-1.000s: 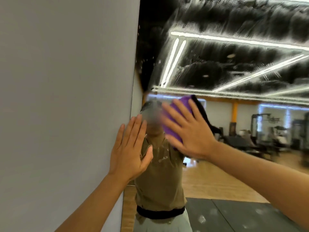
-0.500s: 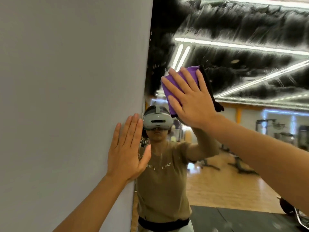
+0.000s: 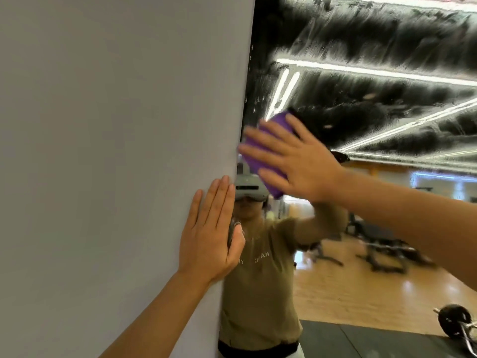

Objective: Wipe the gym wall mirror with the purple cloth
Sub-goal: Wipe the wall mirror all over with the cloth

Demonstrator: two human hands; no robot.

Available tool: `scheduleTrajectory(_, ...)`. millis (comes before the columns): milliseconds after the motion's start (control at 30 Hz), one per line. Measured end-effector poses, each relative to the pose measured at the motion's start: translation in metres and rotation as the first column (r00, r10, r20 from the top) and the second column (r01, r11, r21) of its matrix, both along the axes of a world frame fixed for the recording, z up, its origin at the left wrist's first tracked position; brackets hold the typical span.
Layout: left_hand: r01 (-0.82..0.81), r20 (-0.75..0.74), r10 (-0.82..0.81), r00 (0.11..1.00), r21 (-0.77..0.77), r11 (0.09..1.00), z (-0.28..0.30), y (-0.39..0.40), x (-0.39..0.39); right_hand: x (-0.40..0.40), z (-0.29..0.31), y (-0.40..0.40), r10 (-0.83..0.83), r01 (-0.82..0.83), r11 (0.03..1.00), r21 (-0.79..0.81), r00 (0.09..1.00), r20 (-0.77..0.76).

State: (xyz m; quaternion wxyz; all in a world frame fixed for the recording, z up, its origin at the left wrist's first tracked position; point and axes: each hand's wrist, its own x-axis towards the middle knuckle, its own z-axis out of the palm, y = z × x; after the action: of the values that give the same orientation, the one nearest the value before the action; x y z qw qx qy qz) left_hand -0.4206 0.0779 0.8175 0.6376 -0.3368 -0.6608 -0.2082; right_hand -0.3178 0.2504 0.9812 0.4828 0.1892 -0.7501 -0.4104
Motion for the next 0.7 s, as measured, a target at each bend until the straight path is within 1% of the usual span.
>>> scheduleTrajectory(67, 0.007, 0.004, -0.007, 1.000, 0.002, 1.000, 0.000, 0.000, 0.001, -0.006, 0.018, -0.014, -0.008, -0.006, 0.989, -0.149, 0.996, -0.094)
scheduleTrajectory(100, 0.016, 0.004, -0.016, 1.000, 0.003, 1.000, 0.001, -0.001, 0.001, -0.009, 0.019, -0.019, -0.021, -0.003, 0.981, -0.195, 0.993, -0.119)
scheduleTrajectory(167, 0.032, 0.009, -0.032, 0.999, -0.009, 0.999, 0.002, -0.003, 0.002, -0.012, 0.009, -0.022, -0.017, -0.013, 0.974, -0.227, 0.991, -0.132)
scheduleTrajectory(200, 0.034, 0.013, -0.033, 0.999, -0.021, 0.999, 0.003, -0.004, 0.002, -0.011, -0.001, -0.021, -0.008, -0.018, 0.977, -0.213, 0.993, -0.121)
scheduleTrajectory(300, 0.054, 0.023, -0.052, 0.998, -0.079, 0.995, 0.004, -0.014, 0.004, -0.008, -0.046, -0.014, 0.000, -0.006, 0.995, -0.105, 0.998, -0.057)
scheduleTrajectory(367, 0.084, 0.035, -0.080, 0.996, -0.131, 0.988, 0.004, -0.023, 0.003, -0.005, -0.077, -0.010, -0.008, 0.007, 0.999, -0.052, 1.000, -0.016)
scheduleTrajectory(467, 0.074, 0.038, -0.067, 0.997, -0.225, 0.971, 0.003, -0.034, -0.002, 0.000, -0.106, -0.002, -0.037, 0.036, 0.999, 0.020, 0.999, 0.028)
scheduleTrajectory(567, 0.045, 0.018, -0.042, 0.999, -0.272, 0.961, 0.002, -0.040, -0.004, 0.005, -0.106, 0.007, -0.042, 0.031, 0.993, 0.110, 0.994, 0.099)
scheduleTrajectory(667, 0.047, -0.010, -0.051, 0.999, -0.256, 0.966, 0.001, -0.038, -0.008, 0.008, -0.083, 0.015, -0.050, 0.001, 0.970, 0.245, 0.980, 0.194)
scheduleTrajectory(700, 0.045, -0.024, -0.053, 0.998, -0.244, 0.969, 0.001, -0.036, -0.009, 0.008, -0.075, 0.016, -0.049, 0.004, 0.971, 0.239, 0.982, 0.183)
